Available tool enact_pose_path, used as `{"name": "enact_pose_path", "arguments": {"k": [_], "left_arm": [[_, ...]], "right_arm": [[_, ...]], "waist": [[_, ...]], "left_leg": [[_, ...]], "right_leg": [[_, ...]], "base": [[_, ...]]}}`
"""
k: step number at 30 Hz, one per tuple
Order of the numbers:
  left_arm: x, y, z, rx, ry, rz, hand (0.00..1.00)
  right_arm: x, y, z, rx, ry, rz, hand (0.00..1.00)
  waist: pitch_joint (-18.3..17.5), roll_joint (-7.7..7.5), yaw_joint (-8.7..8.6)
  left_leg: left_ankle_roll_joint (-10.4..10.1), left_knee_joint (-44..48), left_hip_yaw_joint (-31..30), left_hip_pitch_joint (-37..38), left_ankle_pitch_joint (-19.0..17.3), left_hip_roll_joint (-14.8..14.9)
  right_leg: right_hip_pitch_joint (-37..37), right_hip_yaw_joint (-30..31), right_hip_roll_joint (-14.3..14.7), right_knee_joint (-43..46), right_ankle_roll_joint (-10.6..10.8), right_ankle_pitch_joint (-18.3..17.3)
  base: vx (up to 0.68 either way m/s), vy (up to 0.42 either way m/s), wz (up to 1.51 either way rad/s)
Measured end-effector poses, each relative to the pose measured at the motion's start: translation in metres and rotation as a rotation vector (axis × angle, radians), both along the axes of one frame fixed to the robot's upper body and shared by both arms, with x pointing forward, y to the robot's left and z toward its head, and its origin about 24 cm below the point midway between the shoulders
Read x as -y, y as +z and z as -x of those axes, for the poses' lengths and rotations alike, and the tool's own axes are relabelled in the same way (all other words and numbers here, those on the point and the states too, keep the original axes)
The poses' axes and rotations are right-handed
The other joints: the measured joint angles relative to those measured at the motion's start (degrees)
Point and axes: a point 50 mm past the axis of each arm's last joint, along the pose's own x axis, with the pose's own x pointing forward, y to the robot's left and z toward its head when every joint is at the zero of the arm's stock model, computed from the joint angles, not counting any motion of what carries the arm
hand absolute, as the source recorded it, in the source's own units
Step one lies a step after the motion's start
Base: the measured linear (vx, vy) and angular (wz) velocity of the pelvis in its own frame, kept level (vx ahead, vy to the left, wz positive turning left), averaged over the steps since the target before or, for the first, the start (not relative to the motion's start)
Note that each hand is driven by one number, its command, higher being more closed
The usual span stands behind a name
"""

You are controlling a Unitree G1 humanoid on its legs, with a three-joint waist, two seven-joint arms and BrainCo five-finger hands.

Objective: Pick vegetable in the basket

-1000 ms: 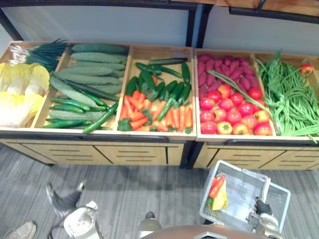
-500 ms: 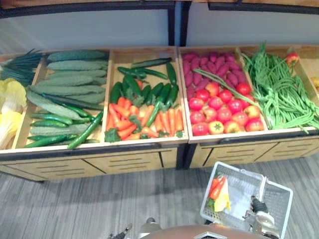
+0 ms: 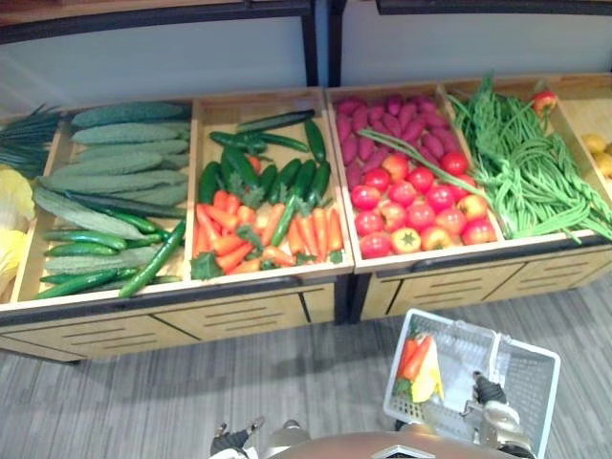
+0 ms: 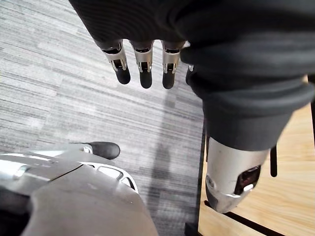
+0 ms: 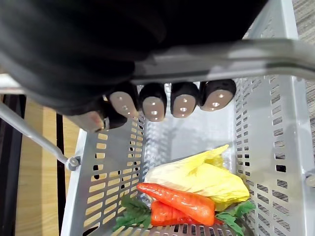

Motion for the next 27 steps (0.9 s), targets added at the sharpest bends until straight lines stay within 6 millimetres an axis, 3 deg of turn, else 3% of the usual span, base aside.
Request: {"name": "enact_pose_path", "arguments": {"k": [4,6,8,9,11,12,13,15,16,17,18,19,20,21,22,23,25,26,27], "left_arm": [[0.008,-0.001,-0.007,0.008,-0.069,0.004,0.0],[0.008,0.0,-0.014,0.017,-0.105,0.002,0.0],[0.003,0.002,-0.019,0.02,-0.157,-0.014,0.0],[0.0,0.003,-0.023,0.023,-0.186,-0.023,0.0],[-0.001,0.004,-0.026,0.026,-0.213,-0.031,0.0],[0.001,0.005,-0.031,0.041,-0.238,-0.036,0.0],[0.001,0.008,-0.039,0.068,-0.269,-0.045,0.0],[0.004,0.01,-0.049,0.095,-0.302,-0.049,0.0],[0.003,0.011,-0.049,0.094,-0.32,-0.059,0.0],[0.0,0.013,-0.056,0.105,-0.327,-0.071,0.0],[-0.002,0.013,-0.057,0.106,-0.319,-0.073,0.0],[0.002,0.011,-0.051,0.096,-0.299,-0.058,0.0],[0.01,0.01,-0.054,0.112,-0.288,-0.037,0.0],[0.013,0.01,-0.058,0.124,-0.29,-0.032,0.0],[0.015,0.012,-0.064,0.142,-0.295,-0.027,0.0],[0.012,0.012,-0.067,0.145,-0.286,-0.032,0.0],[0.021,0.01,-0.064,0.14,-0.275,-0.008,0.0],[0.02,0.009,-0.063,0.137,-0.267,-0.006,0.0],[0.024,0.009,-0.065,0.142,-0.27,0.003,0.0]], "right_arm": [[0.013,0.003,0.002,0.006,-0.025,0.026,1.0],[0.016,0.005,0.0,0.038,-0.061,0.021,1.0],[0.014,0.006,-0.002,0.058,-0.07,0.011,1.0],[0.011,0.005,-0.001,0.059,-0.081,-0.002,1.0],[0.006,0.004,-0.002,0.076,-0.103,-0.023,1.0],[0.0,0.004,-0.006,0.093,-0.103,-0.036,1.0],[0.0,0.006,-0.008,0.114,-0.119,-0.034,1.0],[0.005,0.007,-0.009,0.121,-0.144,-0.034,1.0],[0.005,0.007,-0.01,0.114,-0.137,-0.034,1.0],[0.004,0.006,-0.013,0.103,-0.122,-0.042,1.0],[0.002,0.005,-0.014,0.101,-0.116,-0.048,1.0],[0.002,0.006,-0.018,0.098,-0.102,-0.045,1.0],[0.004,0.006,-0.02,0.082,-0.082,-0.031,1.0],[0.006,0.005,-0.015,0.061,-0.087,-0.036,1.0],[0.007,0.0,-0.003,0.02,-0.122,-0.047,1.0],[0.006,-0.001,-0.003,0.004,-0.13,-0.057,1.0],[0.007,-0.002,0.0,-0.015,-0.126,-0.053,1.0],[0.003,-0.005,0.007,-0.048,-0.121,-0.06,1.0],[0.004,-0.006,0.011,-0.063,-0.123,-0.057,1.0]], "waist": [[2.11,1.96,-0.28],[2.45,1.97,-0.23],[3.04,1.0,-0.43],[3.58,0.21,-0.61],[4.23,0.58,-1.24],[4.5,1.5,-1.63],[5.68,1.48,-1.98],[6.81,1.47,-1.78],[6.75,1.1,-1.79],[7.36,-0.57,-2.15],[7.59,-0.46,-2.04],[6.55,2.29,-0.96],[6.16,2.46,-1.08],[6.2,2.29,-1.66],[6.16,1.66,-2.11],[6.1,0.42,-1.89],[5.9,1.82,-1.8],[6.04,1.82,-1.82],[5.98,1.92,-1.88]], "left_leg": [[0.03,11.76,2.03,-0.49,-7.7,3.5],[0.25,14.5,4.59,-0.52,-9.73,4.61],[0.45,16.54,7.9,-0.43,-11.55,5.43],[0.38,17.12,10.7,-0.05,-12.37,5.58],[1.65,16.48,15.59,0.43,-12.15,6.5],[2.65,15.19,20.27,0.6,-10.65,7.29],[3.15,13.44,23.03,0.98,-9.52,7.12],[3.1,10.54,27.14,3.46,-7.78,6.52],[3.12,10.7,30.26,4.37,-7.66,6.66],[3.18,12.46,33.55,5.59,-8.1,5.8],[4.01,12.13,34.25,5.46,-8.44,5.82],[5.79,7.75,34.39,5.49,-8.75,5.9],[4.1,4.79,39.17,6.64,-6.3,5.1],[3.4,4.77,39.71,6.43,-5.77,4.42],[2.98,5.81,41.14,6.76,-5.58,3.12],[2.96,8.44,44.22,6.78,-5.72,2.91],[3.06,10.87,46.09,7.59,-5.67,5.02],[2.87,13.43,46.84,7.34,-6.29,6.81],[2.6,12.59,46.6,7.33,-6.88,6.64]], "right_leg": [[-1.92,3.83,-0.12,9.34,0.67,-4.25],[-6.11,6.89,-0.45,16.57,0.5,-5.39],[-10.24,10.52,-0.35,20.95,0.55,-4.99],[-11.21,11.44,0.12,19.84,0.28,-3.08],[-11.75,10.6,2.1,13.15,-0.5,5.13],[-11.94,8.1,2.92,8.01,-1.45,10.27],[-13.07,-0.56,1.63,14.32,-6.5,5.38],[-12.98,-10.09,-1.01,26.24,-9.75,-4.08],[-12.48,-14.25,-2.85,32.24,-9.86,-8.38],[-13.06,-17.35,-3.12,33.14,-11.73,-8.75],[-13.04,-17.94,-1.59,30.97,-13.8,-7.48],[-12.33,-14.7,3.54,23.35,-14.38,-5.21],[-12.82,-15.29,2.73,29.03,-13.78,-11.18],[-12.57,-16.33,0.19,34.9,-12.8,-15.28],[-10.46,-16.64,-3.04,36.61,-8.04,-18.29],[-10.04,-17.39,-1.4,32.13,-7.96,-19.75],[-7.82,-15.43,3.05,24.19,-9.01,-18.1],[-6.5,-13.29,5.27,19.57,-9.35,-16.79],[-6.22,-12.3,5.86,18.24,-9.53,-16.28]], "base": [[-0.03,0.052,-0.46],[-0.06,0.092,-0.71],[-0.14,0.115,-0.91],[-0.19,0.122,-1.24],[-0.21,0.097,-1.31],[-0.21,0.068,-1.19],[-0.19,0.063,-1.16],[-0.09,0.058,-1.11],[-0.04,0.037,-1.67],[-0.03,0.017,-1.61],[-0.09,-0.039,-1.78],[-0.14,-0.042,-1.77],[-0.14,-0.028,-1.51],[-0.03,-0.011,-1.09],[0.07,-0.123,-1.17],[0.07,-0.186,-1.39],[0.06,-0.215,-1.46],[0.02,-0.137,-1.18],[-0.05,-0.067,-0.92]]}}
